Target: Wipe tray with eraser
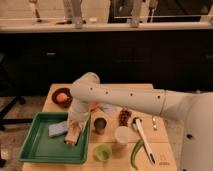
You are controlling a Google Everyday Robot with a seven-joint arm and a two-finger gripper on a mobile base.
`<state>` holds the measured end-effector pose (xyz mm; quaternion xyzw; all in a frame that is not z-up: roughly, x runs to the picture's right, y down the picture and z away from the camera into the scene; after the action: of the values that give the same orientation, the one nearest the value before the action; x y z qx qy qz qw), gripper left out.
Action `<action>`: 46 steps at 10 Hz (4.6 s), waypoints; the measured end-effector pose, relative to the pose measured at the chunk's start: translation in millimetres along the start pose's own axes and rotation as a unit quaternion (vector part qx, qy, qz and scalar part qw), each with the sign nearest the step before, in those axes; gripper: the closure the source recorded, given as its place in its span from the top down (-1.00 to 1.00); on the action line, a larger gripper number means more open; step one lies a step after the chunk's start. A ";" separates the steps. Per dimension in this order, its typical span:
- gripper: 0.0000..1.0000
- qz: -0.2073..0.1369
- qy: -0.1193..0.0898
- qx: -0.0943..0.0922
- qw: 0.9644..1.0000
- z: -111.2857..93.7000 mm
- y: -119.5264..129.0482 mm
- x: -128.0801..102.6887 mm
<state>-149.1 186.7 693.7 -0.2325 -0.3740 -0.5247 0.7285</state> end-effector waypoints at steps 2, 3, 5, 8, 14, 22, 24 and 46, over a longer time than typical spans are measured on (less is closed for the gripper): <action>-1.00 -0.003 0.002 -0.013 1.000 22.8 0.1 -7.8; -1.00 -0.007 0.002 -0.020 1.000 31.9 -1.7 -11.1; -1.00 -0.010 0.004 -0.033 0.999 45.0 -3.5 -12.7; -1.00 -0.001 0.009 -0.055 0.998 82.3 0.0 -7.9; -1.00 0.014 0.026 -0.077 0.997 115.4 -3.8 5.1; -1.00 0.018 0.019 -0.087 0.996 128.8 -7.6 20.1; -1.00 0.006 0.010 -0.078 0.997 124.1 -11.6 7.0; -1.00 0.006 -0.030 -0.105 0.994 123.9 10.3 6.4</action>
<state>-175.7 277.1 775.1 -0.3262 -0.3372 -0.5494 0.6914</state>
